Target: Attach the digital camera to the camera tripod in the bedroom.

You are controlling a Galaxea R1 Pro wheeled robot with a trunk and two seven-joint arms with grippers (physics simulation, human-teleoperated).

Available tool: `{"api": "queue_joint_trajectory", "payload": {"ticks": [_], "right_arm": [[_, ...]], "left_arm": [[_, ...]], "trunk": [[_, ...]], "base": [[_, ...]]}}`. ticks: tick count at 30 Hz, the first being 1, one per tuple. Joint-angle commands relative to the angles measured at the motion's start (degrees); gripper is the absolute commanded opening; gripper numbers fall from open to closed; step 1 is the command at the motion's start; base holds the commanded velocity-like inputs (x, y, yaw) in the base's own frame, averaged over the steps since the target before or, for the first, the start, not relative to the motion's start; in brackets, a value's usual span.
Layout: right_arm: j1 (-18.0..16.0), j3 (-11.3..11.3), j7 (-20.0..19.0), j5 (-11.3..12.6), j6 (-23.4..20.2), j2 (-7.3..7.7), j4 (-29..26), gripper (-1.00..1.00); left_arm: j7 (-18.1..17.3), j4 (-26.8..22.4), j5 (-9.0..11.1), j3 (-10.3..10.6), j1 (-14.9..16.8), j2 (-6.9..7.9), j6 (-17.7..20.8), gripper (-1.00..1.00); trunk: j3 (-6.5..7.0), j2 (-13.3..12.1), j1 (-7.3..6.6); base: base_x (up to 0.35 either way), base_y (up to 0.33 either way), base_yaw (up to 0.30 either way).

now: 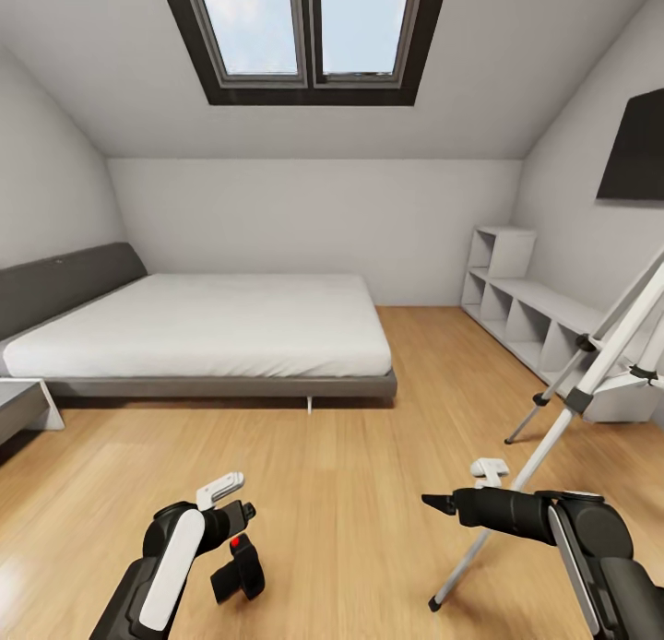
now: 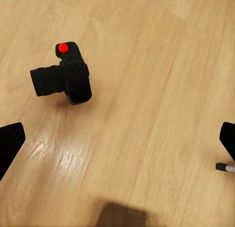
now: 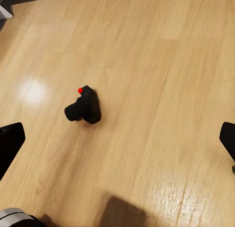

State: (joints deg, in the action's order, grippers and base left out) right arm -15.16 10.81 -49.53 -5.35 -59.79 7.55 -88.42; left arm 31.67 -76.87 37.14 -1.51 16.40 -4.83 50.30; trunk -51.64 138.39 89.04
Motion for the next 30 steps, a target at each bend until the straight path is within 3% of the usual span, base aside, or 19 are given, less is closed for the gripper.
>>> {"api": "queue_joint_trajectory", "payload": {"ticks": [1,12,30], "right_arm": [[-0.05,0.15,-0.57,-0.54,-0.21,0.01,-0.04,1.0],[-0.05,2.93,-0.61,-0.45,-0.21,0.14,0.0,1.0],[-0.05,3.94,-0.73,-0.28,-0.21,0.12,-0.24,1.0]], "left_arm": [[0.5,-0.09,0.62,-0.08,0.04,-0.05,0.14,1.0],[0.61,-0.36,0.65,-0.21,0.04,0.03,0.14,1.0],[0.67,-0.47,0.33,-0.14,0.01,0.0,0.06,1.0]], "trunk": [[-0.25,0.44,0.21],[-2.22,4.85,2.63],[-6.21,5.09,3.09]], "base": [[0.0,0.0,0.0],[0.0,0.0,0.0],[0.0,0.0,0.0]]}}
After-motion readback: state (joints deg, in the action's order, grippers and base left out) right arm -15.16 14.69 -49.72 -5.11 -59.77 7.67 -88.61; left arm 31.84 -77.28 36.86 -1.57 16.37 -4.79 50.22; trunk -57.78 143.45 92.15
